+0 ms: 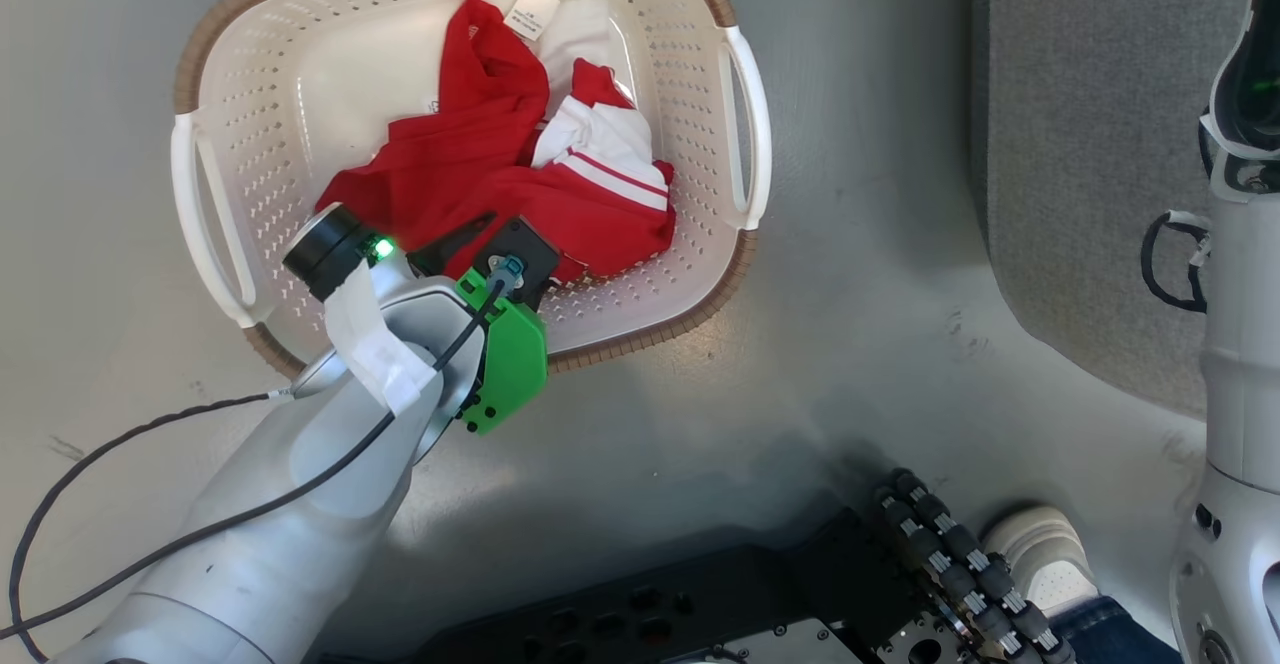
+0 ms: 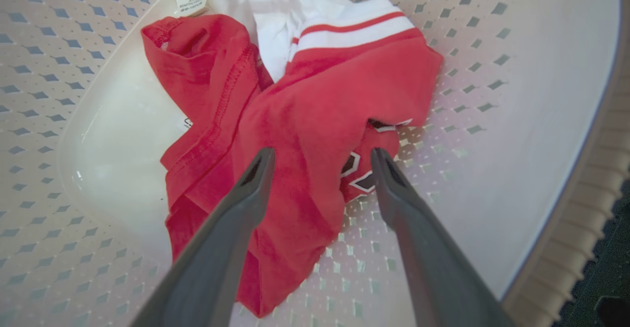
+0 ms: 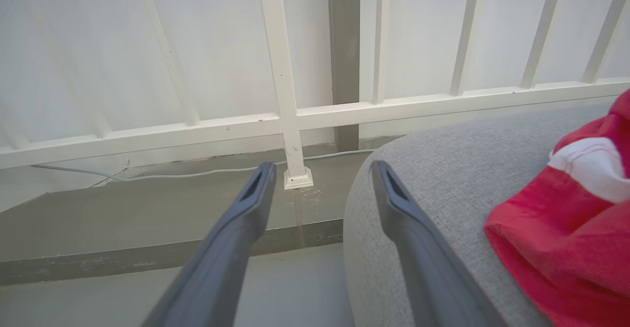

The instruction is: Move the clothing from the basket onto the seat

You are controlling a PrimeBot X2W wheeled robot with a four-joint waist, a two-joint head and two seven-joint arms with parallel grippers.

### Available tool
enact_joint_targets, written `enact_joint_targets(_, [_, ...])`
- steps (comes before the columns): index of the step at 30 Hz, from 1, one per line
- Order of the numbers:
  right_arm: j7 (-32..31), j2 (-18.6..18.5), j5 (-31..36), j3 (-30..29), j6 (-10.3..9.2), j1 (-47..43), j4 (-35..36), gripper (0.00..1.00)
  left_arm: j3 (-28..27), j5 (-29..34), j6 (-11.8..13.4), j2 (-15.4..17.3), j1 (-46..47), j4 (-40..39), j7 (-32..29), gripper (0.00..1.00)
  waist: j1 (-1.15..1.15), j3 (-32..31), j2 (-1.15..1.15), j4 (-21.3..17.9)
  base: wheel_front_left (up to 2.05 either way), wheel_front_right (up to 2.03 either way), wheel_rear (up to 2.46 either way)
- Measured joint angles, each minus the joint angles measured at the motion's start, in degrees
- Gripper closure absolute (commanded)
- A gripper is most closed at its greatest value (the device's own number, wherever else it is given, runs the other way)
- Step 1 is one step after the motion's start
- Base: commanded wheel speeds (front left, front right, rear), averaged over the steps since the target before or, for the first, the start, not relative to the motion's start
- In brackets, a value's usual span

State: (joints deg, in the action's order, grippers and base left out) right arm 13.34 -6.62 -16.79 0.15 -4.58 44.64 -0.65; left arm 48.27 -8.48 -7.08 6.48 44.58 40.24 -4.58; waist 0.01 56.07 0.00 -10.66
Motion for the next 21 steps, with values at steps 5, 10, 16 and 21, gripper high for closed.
enact_joint_targets(5, [0.33,1.00,-0.43,0.90,0.52,1.10,-0.59,0.00,0.18,-0.46,-0.01,-0.02,0.99,0.97,0.09,0.00,0.00,0.44,0.00,-0.83,0.00,0.00,0.00])
enact_joint_targets(10, [0.51,1.40,-0.74,1.70,0.52,1.87,-1.19,0.00,0.08,-1.01,-0.02,0.01,2.94,2.52,0.68,0.00,0.00,1.15,0.00,-2.19,0.00,0.00,0.00])
enact_joint_targets(16, [0.94,1.42,-0.82,1.75,0.53,1.98,-2.20,0.00,0.77,-1.65,-0.02,-0.11,4.56,4.19,2.22,0.46,0.00,2.02,0.00,-3.47,0.00,0.00,0.00])
enact_joint_targets(21, [1.09,1.58,-0.76,1.58,0.53,1.98,-3.53,0.00,1.58,-2.37,-0.02,-0.26,4.76,5.31,4.38,1.00,0.00,1.78,0.00,-3.70,0.00,0.00,0.00])
